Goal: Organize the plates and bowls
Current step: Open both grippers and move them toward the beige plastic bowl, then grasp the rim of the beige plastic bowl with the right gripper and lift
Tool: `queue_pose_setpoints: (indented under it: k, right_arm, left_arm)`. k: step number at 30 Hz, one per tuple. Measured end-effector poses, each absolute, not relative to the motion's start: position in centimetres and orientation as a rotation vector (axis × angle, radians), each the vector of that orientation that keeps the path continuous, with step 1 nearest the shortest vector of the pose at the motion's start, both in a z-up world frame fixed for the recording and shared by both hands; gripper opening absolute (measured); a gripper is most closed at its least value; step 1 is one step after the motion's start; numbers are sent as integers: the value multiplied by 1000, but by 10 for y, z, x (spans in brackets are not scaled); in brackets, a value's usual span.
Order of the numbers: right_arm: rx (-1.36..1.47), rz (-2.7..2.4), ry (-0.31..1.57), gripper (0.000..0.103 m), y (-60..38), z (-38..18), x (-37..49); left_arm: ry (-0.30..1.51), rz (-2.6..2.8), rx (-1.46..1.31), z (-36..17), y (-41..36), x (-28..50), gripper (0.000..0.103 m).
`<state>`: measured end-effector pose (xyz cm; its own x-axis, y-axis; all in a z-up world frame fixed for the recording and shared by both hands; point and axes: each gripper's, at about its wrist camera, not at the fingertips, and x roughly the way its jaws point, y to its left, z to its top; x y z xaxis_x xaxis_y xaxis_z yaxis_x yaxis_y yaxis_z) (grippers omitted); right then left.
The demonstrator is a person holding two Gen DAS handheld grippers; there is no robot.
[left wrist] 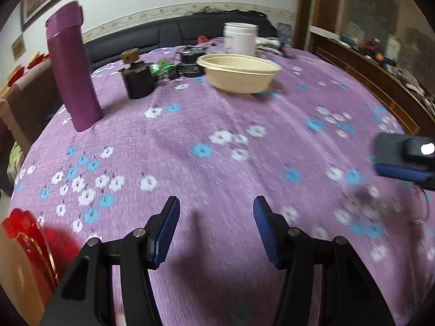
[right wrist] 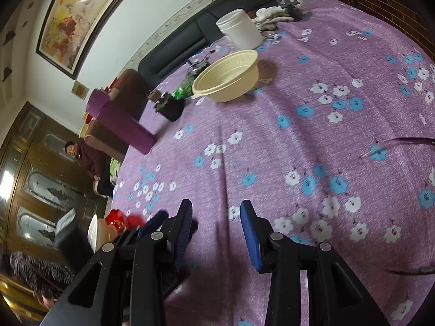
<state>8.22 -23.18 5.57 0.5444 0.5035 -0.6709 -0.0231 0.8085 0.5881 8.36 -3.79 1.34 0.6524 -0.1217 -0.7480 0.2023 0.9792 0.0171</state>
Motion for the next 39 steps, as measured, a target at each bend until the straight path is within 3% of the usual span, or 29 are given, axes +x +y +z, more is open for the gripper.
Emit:
queue_pose_setpoints:
  k: [6,11,29,37,39]
  right_arm:
    - [549,290,939,41,-233,67,110]
    - [611,240,907,49,-232,69,150]
    - [852,128,928,55,-249,47,233]
    - [810,88,999,55,-228,31,269]
    - [799,77,1013,47,-228,25,274]
  left_arm:
    - [830,-157,90,8,-26,88,55]
    - [800,-137,120,9,-23,88,59]
    - [836,-139,61,7,-12,94,62]
    - [836,-138,68,6,-12,95,62]
    - [834,-136,65,7,-11,95,62]
